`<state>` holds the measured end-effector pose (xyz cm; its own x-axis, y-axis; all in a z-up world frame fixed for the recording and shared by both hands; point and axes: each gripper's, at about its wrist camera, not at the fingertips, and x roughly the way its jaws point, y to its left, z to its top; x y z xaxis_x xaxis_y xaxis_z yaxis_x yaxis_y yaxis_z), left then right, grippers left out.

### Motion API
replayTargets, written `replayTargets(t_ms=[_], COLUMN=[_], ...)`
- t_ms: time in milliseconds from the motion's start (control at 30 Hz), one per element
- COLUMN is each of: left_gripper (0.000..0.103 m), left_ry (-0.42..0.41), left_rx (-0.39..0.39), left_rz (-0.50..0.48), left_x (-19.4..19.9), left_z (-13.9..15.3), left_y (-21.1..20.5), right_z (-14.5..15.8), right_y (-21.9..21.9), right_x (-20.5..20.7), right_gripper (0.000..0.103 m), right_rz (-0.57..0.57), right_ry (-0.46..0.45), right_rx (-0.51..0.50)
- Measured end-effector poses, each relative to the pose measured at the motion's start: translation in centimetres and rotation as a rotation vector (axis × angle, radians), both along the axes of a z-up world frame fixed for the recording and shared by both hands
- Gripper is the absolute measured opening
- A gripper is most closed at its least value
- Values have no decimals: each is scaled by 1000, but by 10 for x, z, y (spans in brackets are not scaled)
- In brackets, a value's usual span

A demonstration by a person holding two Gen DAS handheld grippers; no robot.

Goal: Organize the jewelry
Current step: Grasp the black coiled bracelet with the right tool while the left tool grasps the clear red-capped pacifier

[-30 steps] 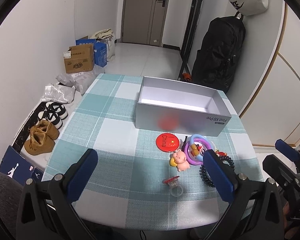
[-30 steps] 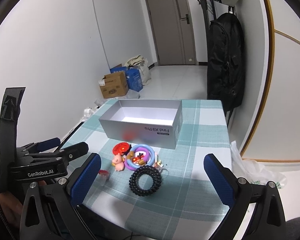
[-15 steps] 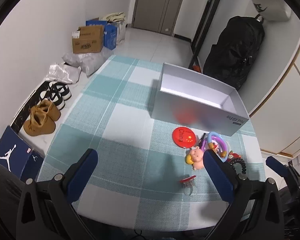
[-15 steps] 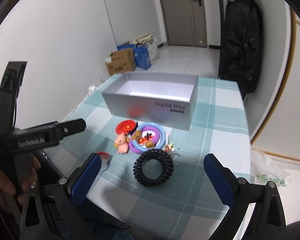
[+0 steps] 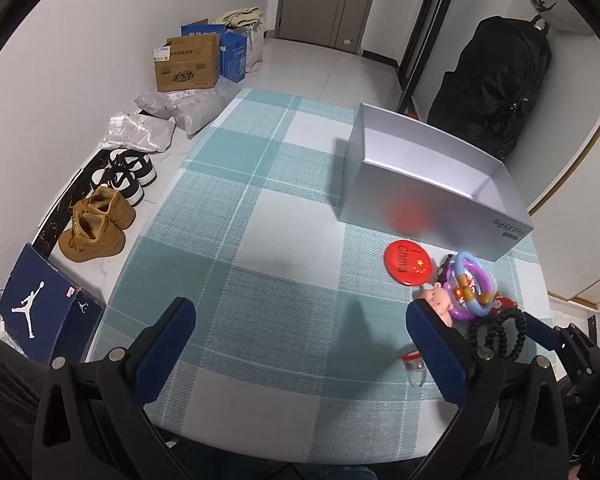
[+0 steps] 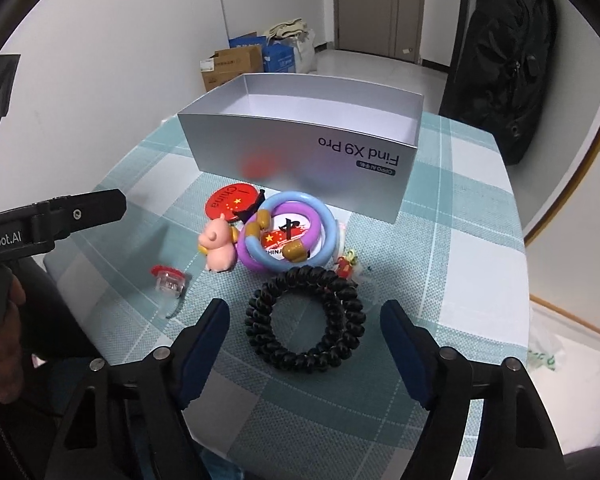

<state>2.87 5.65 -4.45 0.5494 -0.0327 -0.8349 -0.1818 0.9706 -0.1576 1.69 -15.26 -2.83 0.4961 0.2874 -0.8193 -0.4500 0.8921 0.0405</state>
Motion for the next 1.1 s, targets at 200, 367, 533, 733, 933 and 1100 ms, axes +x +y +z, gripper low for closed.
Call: replayTargets(t_ms=[200, 367, 533, 733, 933, 1100], left_gripper=[102, 102, 102, 102, 102, 102], left_ry=[23, 15, 16, 4, 8, 32], left_rx=[-25, -26, -26, -22, -21, -53], left_rz=[2, -5, -15, -24, -36, -73], left_x=[3, 3, 3, 0, 0, -3], left_z=[-3, -1, 0, 3, 2, -2], left_y=[1, 0, -2, -6, -7, -11], right_z=[-5, -3, -2, 3, 10, 16], right_y=[-4, -7, -8, -12, -16, -22], right_x=[7, 9, 8, 4, 1, 1], right_gripper=[64, 52, 48, 45, 44, 44], right_rz=[-20, -35, -31, -29, -31, -46], right_ry=[29, 28, 37, 38, 23, 18], right_rx=[15, 24, 45, 85, 123, 170])
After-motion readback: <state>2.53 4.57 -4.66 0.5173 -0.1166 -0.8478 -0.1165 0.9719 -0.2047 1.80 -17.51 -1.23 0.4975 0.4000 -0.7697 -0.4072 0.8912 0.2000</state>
